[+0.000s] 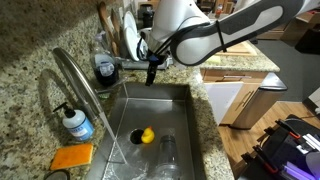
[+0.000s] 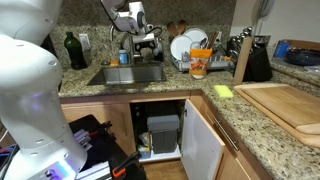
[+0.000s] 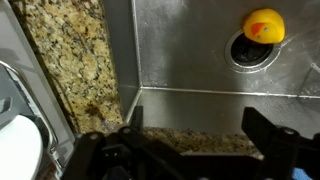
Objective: Close the tap
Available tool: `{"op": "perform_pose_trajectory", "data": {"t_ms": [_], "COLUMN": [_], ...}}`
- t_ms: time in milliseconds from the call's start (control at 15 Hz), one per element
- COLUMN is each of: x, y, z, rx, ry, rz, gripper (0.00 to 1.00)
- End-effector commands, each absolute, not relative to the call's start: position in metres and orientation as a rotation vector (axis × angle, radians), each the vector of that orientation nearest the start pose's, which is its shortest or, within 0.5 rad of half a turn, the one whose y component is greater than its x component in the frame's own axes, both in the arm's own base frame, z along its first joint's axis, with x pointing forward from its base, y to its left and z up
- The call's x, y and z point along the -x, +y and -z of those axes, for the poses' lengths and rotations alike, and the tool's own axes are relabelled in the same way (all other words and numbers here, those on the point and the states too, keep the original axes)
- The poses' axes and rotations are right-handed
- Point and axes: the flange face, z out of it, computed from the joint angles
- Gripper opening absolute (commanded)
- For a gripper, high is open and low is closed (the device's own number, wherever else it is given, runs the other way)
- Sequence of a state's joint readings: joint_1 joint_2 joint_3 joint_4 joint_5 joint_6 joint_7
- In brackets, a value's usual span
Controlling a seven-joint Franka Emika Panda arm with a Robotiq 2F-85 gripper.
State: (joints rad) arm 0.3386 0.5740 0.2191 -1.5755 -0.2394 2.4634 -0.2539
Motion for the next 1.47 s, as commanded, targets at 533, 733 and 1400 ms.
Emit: {"op": "perform_pose_trajectory", "data": {"t_ms": [533, 733, 1400], "x": [-0.663, -0.657, -0.679], "y": [0.427, 0.427, 0.467], "z": [-0.313, -0.311, -0.277], "rx": [2.633, 2.620, 2.487], "ry": [-1.614, -1.597, -1.821], "rz": [0.546, 0.558, 0.576], "gripper": [1.00, 1.00, 1.00]}}
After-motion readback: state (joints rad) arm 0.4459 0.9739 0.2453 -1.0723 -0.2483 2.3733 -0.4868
